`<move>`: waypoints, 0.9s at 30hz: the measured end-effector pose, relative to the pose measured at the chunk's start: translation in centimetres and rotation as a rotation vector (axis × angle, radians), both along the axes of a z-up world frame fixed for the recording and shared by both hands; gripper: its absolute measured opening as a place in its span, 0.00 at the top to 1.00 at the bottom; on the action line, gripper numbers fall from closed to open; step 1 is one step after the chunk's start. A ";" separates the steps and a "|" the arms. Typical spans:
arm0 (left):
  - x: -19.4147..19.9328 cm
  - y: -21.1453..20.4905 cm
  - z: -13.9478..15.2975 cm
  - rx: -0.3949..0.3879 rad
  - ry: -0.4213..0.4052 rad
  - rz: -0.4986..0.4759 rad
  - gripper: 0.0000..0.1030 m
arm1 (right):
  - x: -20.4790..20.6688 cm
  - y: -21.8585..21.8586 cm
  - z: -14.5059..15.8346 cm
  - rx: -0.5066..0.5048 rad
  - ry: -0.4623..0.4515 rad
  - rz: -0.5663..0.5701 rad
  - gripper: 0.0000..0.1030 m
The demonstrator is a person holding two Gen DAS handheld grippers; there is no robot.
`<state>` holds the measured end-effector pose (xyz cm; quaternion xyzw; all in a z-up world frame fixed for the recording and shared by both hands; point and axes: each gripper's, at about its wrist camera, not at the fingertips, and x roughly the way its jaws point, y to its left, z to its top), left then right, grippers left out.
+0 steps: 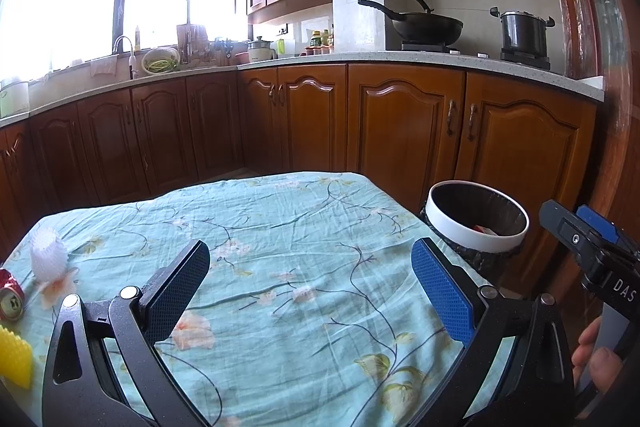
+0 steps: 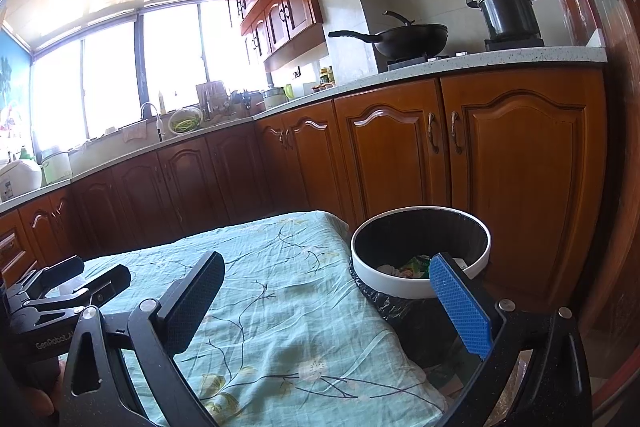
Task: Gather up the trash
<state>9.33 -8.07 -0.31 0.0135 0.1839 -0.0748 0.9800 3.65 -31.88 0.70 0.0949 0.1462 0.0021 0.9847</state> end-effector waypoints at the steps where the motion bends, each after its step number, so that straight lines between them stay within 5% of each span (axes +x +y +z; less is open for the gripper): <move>1: 0.0 0.0 0.0 -0.001 0.000 -0.001 0.00 | 0.0 0.0 0.0 0.000 0.000 -0.001 0.00; 27: 0.2 0.1 -0.1 0.001 0.006 -0.007 0.00 | 0.0 0.0 0.1 0.007 0.003 0.005 0.00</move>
